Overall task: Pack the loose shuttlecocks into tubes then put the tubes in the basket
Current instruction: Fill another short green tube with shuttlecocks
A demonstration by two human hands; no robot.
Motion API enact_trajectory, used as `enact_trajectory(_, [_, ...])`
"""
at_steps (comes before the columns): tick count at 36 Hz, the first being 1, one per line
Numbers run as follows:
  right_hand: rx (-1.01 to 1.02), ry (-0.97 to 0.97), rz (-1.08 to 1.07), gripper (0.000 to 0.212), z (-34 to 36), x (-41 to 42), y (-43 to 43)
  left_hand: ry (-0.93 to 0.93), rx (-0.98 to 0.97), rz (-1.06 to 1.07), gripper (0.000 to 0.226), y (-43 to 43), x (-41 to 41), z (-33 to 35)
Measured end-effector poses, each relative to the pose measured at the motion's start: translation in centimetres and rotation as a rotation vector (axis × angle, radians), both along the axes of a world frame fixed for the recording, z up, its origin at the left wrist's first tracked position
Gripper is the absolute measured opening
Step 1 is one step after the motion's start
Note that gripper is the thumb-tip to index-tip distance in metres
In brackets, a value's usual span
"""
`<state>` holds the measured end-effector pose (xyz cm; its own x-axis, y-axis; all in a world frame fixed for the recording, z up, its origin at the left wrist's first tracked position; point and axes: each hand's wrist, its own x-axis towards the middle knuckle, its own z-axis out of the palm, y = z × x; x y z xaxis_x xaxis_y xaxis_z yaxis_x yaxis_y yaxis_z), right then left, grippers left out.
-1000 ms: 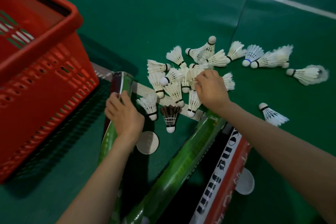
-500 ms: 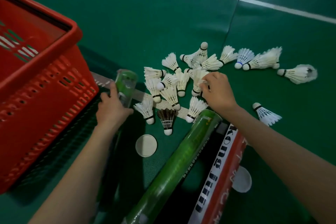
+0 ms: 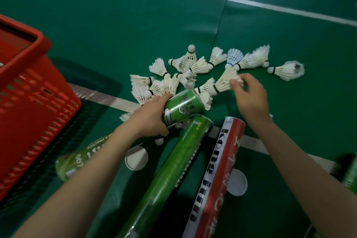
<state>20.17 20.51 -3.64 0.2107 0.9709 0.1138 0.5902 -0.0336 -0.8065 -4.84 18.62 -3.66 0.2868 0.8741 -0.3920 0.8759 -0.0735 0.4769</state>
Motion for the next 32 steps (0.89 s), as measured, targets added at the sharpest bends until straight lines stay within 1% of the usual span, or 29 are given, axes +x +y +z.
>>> enact_trajectory(3, [-0.007,0.343,-0.026,0.019,0.7,0.4,-0.8,-0.107,-0.069,-0.002,0.088,0.8,0.5,1.0])
enact_trajectory(5, [-0.022,0.448,0.007,0.022,1.0,0.2,-1.4,-0.129,-0.129,-0.011,0.091,1.4,0.6,1.6])
enact_trajectory(7, [-0.049,0.473,0.043,0.019,1.1,-0.2,-2.0,-0.134,-0.21,-0.047,0.092,1.9,0.6,2.0])
enact_trajectory(10, [-0.095,0.442,0.078,0.017,0.8,-0.7,-2.8,-0.12,-0.308,-0.12,0.094,2.8,0.6,2.4])
enact_trajectory(12, [-0.129,0.406,0.132,0.018,0.4,-1.1,-3.0,-0.109,-0.343,-0.128,0.096,3.4,0.7,2.8])
enact_trajectory(14, [-0.177,0.331,0.194,0.022,-0.1,-1.5,-3.2,-0.115,-0.357,-0.126,0.096,3.8,0.8,3.2])
enact_trajectory(16, [-0.222,0.341,0.255,0.023,-0.5,-2.1,-3.5,-0.138,-0.368,-0.119,0.094,4.3,1.0,3.3])
enact_trajectory(18, [-0.283,0.42,0.324,0.033,-0.6,-2.3,-3.6,-0.151,-0.384,-0.096,0.092,4.6,1.2,3.3])
enact_trajectory(22, [-0.403,0.588,0.389,0.066,-0.8,-2.5,-2.6,-0.134,-0.395,-0.099,0.091,4.2,1.5,2.8])
enact_trajectory(23, [-0.421,0.621,0.404,0.068,-0.9,-2.6,-2.5,-0.129,-0.388,-0.1,0.091,3.9,1.5,2.7])
enact_trajectory(26, [-0.404,0.666,0.375,0.056,-1.3,-3.1,-1.9,-0.088,-0.325,-0.107,0.095,3.3,1.3,2.6])
enact_trajectory(28, [-0.36,0.691,0.235,0.047,-1.7,-3.3,-1.2,-0.074,-0.288,-0.105,0.096,3.1,0.8,2.6])
enact_trajectory(29, [-0.34,0.661,0.152,0.039,-2.1,-3.2,-0.7,-0.068,-0.279,-0.094,0.096,3.0,0.5,2.5])
enact_trajectory(30, [-0.319,0.579,0.085,0.03,-2.7,-3.0,-0.1,-0.064,-0.273,-0.08,0.096,3.0,0.3,2.4])
enact_trajectory(32, [-0.316,0.325,0.042,0.014,-4.0,-2.4,1.0,-0.054,-0.256,-0.059,0.094,2.8,-0.3,1.9])
